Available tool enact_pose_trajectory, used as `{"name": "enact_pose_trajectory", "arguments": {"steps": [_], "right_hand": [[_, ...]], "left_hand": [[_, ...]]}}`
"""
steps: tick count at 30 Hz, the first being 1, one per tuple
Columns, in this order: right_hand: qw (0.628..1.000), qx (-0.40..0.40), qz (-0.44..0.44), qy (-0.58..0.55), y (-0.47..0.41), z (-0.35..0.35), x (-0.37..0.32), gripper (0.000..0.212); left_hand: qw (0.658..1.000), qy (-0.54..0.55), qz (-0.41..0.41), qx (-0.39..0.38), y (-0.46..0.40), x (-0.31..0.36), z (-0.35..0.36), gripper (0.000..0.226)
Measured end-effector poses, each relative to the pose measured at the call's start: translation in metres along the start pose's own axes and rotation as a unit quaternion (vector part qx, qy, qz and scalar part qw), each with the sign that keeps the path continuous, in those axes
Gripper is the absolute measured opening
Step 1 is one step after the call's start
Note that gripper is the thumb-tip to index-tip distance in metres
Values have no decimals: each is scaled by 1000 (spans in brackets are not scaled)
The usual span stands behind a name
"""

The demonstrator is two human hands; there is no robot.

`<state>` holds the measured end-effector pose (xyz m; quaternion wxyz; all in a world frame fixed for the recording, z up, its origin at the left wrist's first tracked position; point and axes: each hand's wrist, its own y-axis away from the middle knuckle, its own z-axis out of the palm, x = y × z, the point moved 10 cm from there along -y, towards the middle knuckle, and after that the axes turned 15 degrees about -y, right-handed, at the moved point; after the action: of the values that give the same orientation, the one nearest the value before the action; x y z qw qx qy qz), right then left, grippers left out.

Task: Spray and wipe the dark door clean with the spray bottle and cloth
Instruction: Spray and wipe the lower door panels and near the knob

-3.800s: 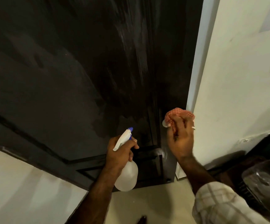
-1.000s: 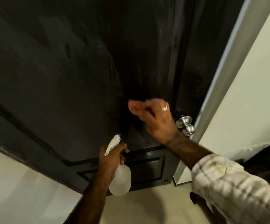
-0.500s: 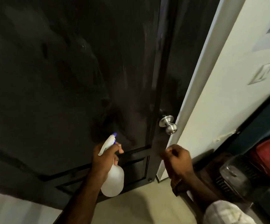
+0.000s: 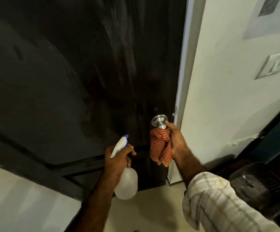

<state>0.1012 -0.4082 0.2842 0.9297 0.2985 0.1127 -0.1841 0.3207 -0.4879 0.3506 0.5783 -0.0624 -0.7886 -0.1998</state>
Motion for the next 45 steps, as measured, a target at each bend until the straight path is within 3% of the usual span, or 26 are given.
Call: {"name": "enact_pose_trajectory", "arguments": {"steps": [3, 6, 9, 12, 15, 22, 25, 30, 34, 37, 40, 43, 45], "right_hand": [[1000, 9, 12, 5, 9, -14, -2, 50], [999, -11, 34, 23, 18, -29, 4, 58], [986, 13, -34, 164, 36, -46, -4, 40], [922, -16, -172, 347, 61, -36, -17, 39], [847, -43, -248, 468, 72, -35, -8, 39], [781, -110, -290, 542, 93, -43, -16, 35], [779, -138, -317, 524, 106, -45, -24, 40], [761, -115, -360, 527, 111, -35, -23, 33], [788, -105, -343, 500, 104, -39, -24, 32], [869, -70, -274, 406, 95, -53, -29, 30], [929, -41, -204, 307, 90, -67, -25, 31], [936, -33, -188, 294, 91, -62, -16, 27], [931, -10, -168, 324, 88, -59, -7, 40]], "left_hand": [[1000, 0, 4, 12, 24, 2, 13, 11], [1000, 3, 4, 23, 43, -2, 24, 13], [1000, -4, 8, 29, 54, -7, 31, 17], [999, -19, 3, 27, 57, -12, 33, 17], [999, -29, 1, 27, 59, -14, 34, 13], [998, -53, 3, 31, 60, -18, 21, 11], [998, -57, 3, 33, 59, -18, 19, 12], [999, -44, 0, 24, 62, -15, 27, 11], [999, -39, 5, 8, 68, -12, 38, 11], [999, -42, 0, 7, 69, -14, 44, 4], [999, -42, -13, 1, 67, -20, 51, 14], [999, -38, -14, -12, 66, -20, 58, 21], [999, -29, -22, -13, 64, -22, 60, 27]]}}
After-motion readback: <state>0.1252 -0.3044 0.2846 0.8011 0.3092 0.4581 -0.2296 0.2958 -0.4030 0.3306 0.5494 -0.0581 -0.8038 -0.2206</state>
